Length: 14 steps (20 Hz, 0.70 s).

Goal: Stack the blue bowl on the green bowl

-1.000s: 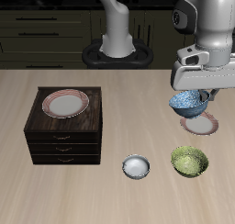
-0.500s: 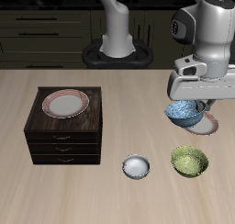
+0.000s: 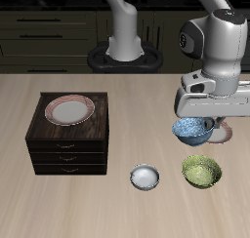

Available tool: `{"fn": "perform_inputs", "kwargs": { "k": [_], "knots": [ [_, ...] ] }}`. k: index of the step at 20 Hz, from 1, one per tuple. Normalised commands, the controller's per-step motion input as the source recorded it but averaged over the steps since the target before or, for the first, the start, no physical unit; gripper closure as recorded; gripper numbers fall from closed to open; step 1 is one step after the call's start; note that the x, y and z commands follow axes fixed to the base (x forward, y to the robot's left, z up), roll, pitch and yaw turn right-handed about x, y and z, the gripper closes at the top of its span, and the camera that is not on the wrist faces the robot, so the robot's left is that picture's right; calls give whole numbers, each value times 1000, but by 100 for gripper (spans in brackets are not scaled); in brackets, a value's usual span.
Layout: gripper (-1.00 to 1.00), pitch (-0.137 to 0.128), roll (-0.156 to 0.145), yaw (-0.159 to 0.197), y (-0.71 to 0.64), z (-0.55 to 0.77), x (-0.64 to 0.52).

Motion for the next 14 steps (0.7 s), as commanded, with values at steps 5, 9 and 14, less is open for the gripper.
{"fn": "perform_inputs", "kwargs": {
  "k": [5, 9, 14],
  "knots": [
    [100, 45, -7, -11, -43, -353, 71],
    [100, 34, -2, 1, -3, -326, 53],
    [100, 28, 2, 4, 84, -250, -16]
  ]
}}
